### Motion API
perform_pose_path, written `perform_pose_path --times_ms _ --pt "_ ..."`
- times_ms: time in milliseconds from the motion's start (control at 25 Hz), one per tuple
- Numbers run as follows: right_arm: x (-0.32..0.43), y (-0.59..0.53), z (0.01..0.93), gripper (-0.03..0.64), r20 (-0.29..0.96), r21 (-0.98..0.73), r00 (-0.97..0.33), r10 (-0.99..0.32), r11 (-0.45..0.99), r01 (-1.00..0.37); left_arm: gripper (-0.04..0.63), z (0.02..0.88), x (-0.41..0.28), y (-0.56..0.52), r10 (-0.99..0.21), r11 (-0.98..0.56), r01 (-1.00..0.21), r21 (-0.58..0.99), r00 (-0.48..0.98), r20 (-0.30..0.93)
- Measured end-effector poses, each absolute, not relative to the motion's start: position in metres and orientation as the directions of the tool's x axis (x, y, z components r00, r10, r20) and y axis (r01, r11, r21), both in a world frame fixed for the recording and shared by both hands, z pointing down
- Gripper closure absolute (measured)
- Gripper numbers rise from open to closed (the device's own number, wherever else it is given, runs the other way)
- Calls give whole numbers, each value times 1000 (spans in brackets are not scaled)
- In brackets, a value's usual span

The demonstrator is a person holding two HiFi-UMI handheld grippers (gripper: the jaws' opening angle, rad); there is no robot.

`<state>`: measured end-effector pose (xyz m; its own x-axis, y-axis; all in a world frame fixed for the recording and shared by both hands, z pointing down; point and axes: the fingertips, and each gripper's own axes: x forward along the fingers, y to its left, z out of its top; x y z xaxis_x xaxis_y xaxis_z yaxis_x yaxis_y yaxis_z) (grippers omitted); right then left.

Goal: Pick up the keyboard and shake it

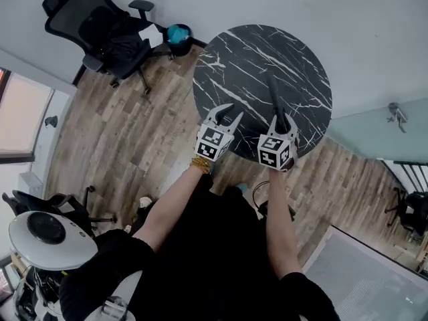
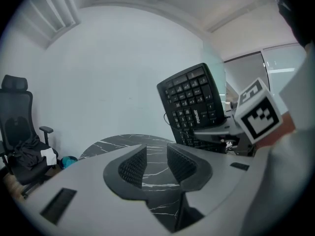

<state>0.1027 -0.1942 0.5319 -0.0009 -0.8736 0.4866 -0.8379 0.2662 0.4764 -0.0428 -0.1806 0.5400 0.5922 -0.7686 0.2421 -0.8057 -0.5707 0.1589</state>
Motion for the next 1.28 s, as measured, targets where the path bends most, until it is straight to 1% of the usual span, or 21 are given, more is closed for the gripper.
perform_pose_path --times_ms 80,120,200,240,320,360,440,600,800,960,1080,1280 --pt "118 -200 506 532 430 292 -33 -902 174 -940 462 533 -38 -183 -766 -580 -800 157 600 230" --pt "129 -202 493 532 390 169 -51 -919 126 -978 462 529 -33 -183 -761 -589 -793 154 609 226" --pt "152 -201 472 532 294 -129 -88 -952 52 -990 462 519 -20 -182 -744 -619 -773 139 634 213" --pt "162 -200 464 532 243 -284 -102 -965 30 -958 462 514 -13 -180 -735 -634 -763 127 646 206" --pt "178 -196 458 532 156 -554 -107 -982 3 -833 462 506 -3 -177 -723 -655 -747 114 664 192" --pt "185 -194 459 532 127 -655 -101 -987 -7 -756 462 503 1 -175 -719 -662 -742 110 669 186" --pt "192 -190 467 532 90 -787 -90 -992 -16 -617 462 496 7 -172 -715 -671 -735 98 676 176" --pt "191 -177 491 525 41 -889 -100 -994 9 -459 462 490 15 -165 -699 -693 -717 72 693 174" --pt "178 -156 529 520 57 -935 -134 -989 -6 -355 462 495 13 -158 -702 -689 -722 63 687 191" --pt "173 -145 549 520 29 -969 -141 -990 6 -246 462 503 14 -155 -702 -685 -726 60 680 214" --pt "171 -142 555 522 9 -979 -135 -991 19 -203 463 506 17 -153 -698 -688 -723 53 681 222" --pt "164 -143 553 522 -7 -978 -156 -988 39 -204 465 506 17 -149 -701 -687 -725 50 678 220"
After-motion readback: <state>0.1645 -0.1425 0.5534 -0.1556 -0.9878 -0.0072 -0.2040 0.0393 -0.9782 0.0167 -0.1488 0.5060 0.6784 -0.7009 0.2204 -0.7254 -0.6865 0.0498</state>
